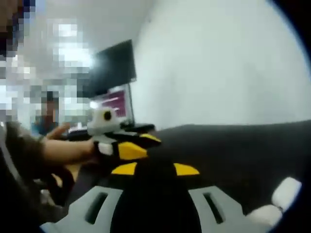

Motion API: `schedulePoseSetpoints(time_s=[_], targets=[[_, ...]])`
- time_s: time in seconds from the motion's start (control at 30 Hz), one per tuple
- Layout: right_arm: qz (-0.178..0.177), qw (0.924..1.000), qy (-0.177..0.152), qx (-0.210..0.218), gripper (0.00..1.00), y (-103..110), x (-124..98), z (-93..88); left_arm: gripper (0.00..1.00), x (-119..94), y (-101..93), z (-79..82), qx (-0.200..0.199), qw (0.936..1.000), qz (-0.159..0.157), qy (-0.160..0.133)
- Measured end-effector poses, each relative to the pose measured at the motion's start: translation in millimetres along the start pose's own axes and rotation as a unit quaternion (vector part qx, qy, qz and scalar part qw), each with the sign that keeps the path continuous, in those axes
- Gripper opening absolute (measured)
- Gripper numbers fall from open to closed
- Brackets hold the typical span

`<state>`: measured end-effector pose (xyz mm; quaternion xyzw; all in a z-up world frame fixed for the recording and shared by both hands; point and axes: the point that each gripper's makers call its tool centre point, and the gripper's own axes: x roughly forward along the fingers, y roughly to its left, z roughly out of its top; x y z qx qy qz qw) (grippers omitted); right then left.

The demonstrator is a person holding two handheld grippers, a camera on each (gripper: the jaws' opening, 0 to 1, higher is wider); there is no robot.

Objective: Pick up three earphones and place each one into its charging case using tactile feedback, ensure that each earphone is properly inserted and securely positioned inside the case.

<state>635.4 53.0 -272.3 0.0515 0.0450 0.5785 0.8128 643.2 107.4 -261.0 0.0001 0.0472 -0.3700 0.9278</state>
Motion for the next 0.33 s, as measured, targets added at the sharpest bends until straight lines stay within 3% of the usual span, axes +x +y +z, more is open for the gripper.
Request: schedulePoseSetpoints(time_s=[0.07,0.13,0.33], targets=[[-0.035,0.9979,-0.003,0.055,0.29,-7.4,-5.8,6.2,0.26,-3.7,-2.6,-2.2,0.002,0.9999,0.006,0.009],[-0.046,0.9949,0.003,0.089,0.29,-3.4,-15.1,8.4,0.26,-11.4,-6.0,-4.3,0.006,0.9999,0.009,0.012],[-0.070,0.9971,-0.003,0.028,0.29,9.3,-41.1,10.8,0.27,-37.7,-1.7,-16.6,-0.006,0.9996,0.025,0.012]])
